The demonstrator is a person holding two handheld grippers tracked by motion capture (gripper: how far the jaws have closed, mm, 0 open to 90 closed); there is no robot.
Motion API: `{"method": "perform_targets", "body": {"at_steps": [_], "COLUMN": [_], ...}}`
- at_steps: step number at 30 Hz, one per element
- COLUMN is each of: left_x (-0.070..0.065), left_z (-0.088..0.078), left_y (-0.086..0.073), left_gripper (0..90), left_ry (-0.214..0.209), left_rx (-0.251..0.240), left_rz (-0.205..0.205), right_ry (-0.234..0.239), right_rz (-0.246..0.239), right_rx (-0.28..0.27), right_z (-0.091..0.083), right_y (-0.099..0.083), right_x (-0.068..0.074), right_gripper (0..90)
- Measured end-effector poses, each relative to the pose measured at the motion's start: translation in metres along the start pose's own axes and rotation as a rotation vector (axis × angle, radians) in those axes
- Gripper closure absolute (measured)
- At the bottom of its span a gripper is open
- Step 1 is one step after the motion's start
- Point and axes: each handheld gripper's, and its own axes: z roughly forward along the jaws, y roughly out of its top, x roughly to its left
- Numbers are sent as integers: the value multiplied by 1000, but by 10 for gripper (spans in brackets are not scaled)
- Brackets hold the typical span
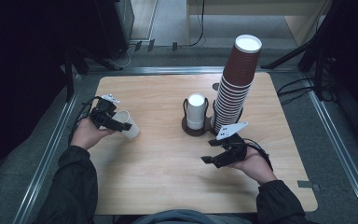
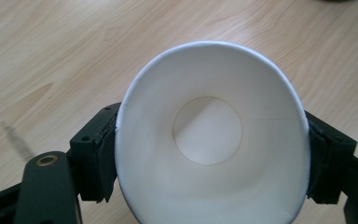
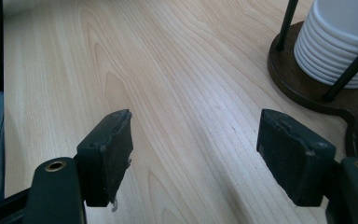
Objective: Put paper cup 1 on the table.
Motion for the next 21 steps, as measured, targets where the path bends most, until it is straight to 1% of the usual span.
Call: {"method": "perform_targets", "body": {"at_steps": [1,2,3,6,8,11,14,17,21], "left_x": [2,4,5,9,12,16,18,18,17], "left_z": [0,0,0,-2,-3,-3,-2,-1,2], "left_y": [0,0,0,0,-2,-5,-6,-5,-5], "left_gripper": [211,211,211,209,207,203,200,200,195], "left_ry": [10,10,14,52,58,84,100,89,92], "left_rx": [7,7,7,11,12,31,42,42,58], "left_rz": [-7,-21,-24,-41,-59,-79,-86,-93,-90], "right_ry": [1,-1,-1,-8,-7,-7,-8,-6,-5], "right_rz": [2,1,1,4,7,9,5,4,5], "right_rx": [2,1,2,4,6,5,6,6,7], "right_z": [0,0,-1,-1,-2,-2,-1,0,0], "right_y": [0,-1,-1,-2,-3,-3,-3,-3,-3], "right_x": [0,0,0,1,1,1,0,1,0], "right_gripper": [269,269,269,269,269,269,269,269,269]}}
